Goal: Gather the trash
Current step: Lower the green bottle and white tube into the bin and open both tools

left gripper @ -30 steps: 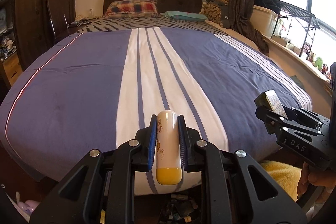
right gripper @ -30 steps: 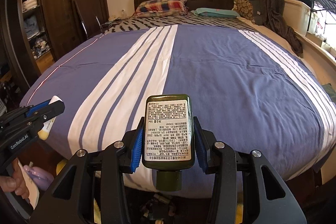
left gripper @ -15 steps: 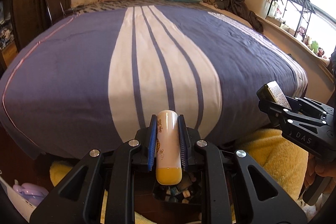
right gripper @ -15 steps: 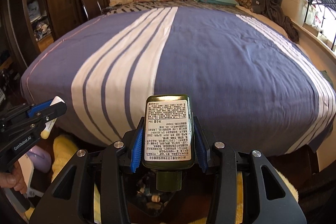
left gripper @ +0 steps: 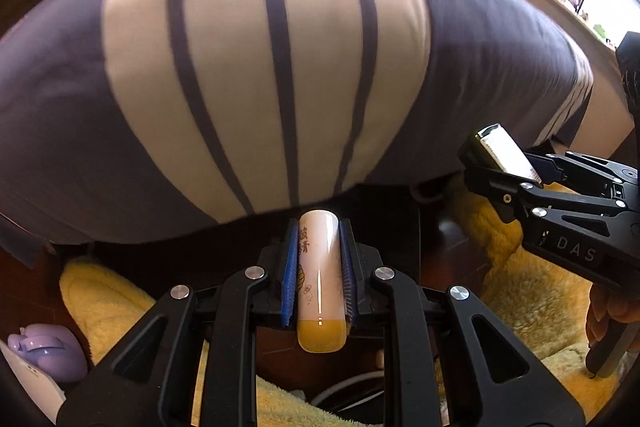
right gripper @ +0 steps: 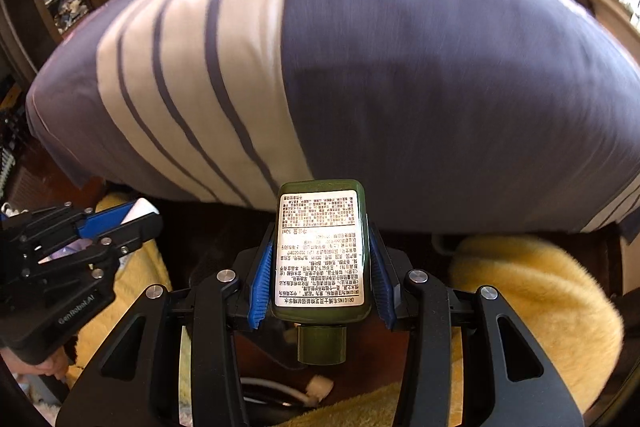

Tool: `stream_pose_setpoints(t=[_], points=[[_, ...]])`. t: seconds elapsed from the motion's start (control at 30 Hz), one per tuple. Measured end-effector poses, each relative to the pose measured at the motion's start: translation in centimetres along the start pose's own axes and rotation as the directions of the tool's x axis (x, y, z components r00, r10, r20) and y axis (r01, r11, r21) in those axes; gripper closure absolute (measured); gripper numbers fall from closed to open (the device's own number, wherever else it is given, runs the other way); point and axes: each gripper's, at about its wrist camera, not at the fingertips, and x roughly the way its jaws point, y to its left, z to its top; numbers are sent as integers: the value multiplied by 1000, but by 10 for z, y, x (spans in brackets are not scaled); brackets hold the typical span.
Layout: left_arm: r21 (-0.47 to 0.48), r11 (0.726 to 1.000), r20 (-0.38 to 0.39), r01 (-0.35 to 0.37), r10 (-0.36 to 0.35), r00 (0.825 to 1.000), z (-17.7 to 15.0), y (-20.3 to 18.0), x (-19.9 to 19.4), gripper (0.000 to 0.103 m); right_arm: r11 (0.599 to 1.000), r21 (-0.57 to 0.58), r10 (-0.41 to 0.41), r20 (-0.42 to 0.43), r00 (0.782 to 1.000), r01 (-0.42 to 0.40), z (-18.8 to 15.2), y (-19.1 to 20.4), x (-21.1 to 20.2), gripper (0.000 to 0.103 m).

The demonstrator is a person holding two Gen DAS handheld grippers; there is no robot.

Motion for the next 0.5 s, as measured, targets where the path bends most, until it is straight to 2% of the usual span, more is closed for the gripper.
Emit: stream_pose_setpoints(t=[0.13,0.27,0.5], points=[[-5,1000,-82,20,-21,996,-8,1,31,85,1000,25,19,-47,999,-17,-5,-1,22,60],[5,999,-164,46,-44,985,-17,-3,60,85,998,46,35,-88,996,-31,-8,0,41,60],[6,998,-228,68,-65,972,-17,-5,79,85,996,84,49,-134,990,-38,-5,-1,59,60]])
